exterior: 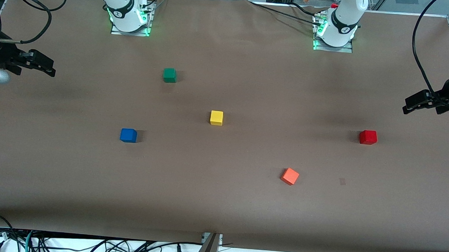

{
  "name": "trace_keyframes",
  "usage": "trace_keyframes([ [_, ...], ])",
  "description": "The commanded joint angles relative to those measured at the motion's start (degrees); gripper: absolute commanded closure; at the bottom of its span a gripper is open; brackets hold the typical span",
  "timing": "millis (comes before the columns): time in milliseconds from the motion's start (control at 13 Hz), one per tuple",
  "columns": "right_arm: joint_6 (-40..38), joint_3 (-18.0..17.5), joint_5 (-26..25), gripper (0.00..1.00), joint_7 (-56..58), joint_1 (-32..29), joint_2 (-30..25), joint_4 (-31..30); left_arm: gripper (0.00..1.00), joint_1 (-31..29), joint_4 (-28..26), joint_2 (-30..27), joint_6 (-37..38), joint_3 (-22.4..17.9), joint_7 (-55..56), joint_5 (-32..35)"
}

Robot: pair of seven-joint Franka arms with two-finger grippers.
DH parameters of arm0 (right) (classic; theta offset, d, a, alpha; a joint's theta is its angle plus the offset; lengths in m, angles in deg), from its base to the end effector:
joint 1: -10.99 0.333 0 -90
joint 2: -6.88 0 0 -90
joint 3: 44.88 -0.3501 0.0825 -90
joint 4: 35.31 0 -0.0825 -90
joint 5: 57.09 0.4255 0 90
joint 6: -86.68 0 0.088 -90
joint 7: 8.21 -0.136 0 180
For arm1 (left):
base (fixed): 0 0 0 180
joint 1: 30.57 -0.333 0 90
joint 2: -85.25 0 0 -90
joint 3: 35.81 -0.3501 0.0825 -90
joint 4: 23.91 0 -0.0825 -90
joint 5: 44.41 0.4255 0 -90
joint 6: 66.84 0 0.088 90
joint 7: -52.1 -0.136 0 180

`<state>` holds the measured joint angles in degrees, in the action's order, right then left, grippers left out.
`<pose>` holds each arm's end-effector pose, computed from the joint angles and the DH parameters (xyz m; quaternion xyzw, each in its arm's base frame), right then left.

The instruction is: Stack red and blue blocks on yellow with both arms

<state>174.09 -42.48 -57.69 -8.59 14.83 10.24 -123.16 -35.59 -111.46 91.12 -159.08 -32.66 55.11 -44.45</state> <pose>0.6086 0.0146 0.6097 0.9994 0.0092 -0.0330 0.0070 0.6323 0.0222 0.5921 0.9990 0.0427 -0.0103 0.0031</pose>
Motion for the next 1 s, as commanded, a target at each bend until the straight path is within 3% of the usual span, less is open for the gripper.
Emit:
trace_keyframes([
  [0, -1.4, -0.3, 0.2, 0.0, 0.6, -0.5, 0.5, 1.6, 0.0, -0.1, 1.9, 0.9, 1.4, -0.1, -1.2, -0.6],
  [923, -0.4, -0.4, 0.3, 0.0, 0.5, -0.5, 1.6, 2.9, 0.0, 0.1, 2.3, 1.1, 2.1, -0.2, -1.0, -0.2],
])
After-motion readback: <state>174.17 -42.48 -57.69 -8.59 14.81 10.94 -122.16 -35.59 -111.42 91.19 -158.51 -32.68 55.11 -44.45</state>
